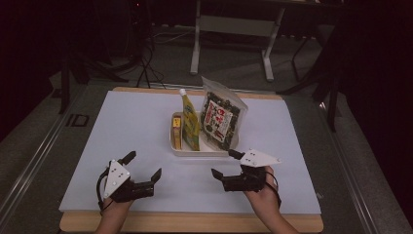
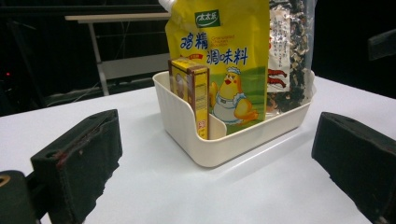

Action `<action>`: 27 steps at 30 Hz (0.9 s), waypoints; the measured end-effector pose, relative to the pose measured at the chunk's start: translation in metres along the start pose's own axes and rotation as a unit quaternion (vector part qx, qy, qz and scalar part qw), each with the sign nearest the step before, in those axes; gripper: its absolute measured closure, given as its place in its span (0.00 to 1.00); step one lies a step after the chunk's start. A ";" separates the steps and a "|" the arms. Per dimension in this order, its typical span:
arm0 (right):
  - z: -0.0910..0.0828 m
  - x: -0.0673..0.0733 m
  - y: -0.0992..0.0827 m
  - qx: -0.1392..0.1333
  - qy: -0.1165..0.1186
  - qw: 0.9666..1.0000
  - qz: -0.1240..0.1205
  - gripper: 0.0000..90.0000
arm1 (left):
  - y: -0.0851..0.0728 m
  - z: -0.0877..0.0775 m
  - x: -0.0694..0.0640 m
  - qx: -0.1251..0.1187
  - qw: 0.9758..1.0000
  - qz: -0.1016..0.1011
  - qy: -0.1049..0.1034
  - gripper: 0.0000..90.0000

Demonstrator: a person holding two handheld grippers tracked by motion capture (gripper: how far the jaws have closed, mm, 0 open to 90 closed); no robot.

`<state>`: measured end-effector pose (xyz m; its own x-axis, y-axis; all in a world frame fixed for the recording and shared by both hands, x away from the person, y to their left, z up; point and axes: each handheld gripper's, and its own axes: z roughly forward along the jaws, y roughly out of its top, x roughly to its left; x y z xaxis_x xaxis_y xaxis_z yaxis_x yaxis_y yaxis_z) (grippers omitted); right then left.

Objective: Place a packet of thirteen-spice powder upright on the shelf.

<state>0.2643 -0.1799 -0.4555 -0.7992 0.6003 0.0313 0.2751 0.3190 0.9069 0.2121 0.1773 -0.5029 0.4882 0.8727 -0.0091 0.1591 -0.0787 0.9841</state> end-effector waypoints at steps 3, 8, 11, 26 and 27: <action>-0.005 -0.006 -0.008 0.006 -0.012 1.000 -0.006 0.16 | 0.000 0.000 0.000 0.001 1.000 0.000 0.000 0.02; -0.014 -0.016 -0.019 0.017 -0.026 1.000 0.002 0.16 | 0.000 0.001 -0.001 0.001 1.000 0.000 0.000 0.02; -0.019 -0.019 -0.023 0.017 -0.032 0.999 0.001 0.16 | -0.001 0.001 0.000 0.002 1.000 -0.001 -0.001 0.02; -0.034 -0.032 -0.036 0.024 -0.064 0.998 0.004 0.16 | -0.004 0.000 -0.001 0.006 1.000 -0.001 -0.007 0.02; -0.035 -0.033 -0.036 0.025 -0.067 0.997 0.004 0.16 | -0.004 0.000 -0.001 0.006 1.000 -0.001 -0.007 0.02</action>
<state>0.2624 -0.2365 -0.4744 -0.7186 0.6951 -0.0207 0.3104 0.3473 0.8849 0.2112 0.1764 -0.5065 0.5002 0.8658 -0.0142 0.1710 -0.0827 0.9818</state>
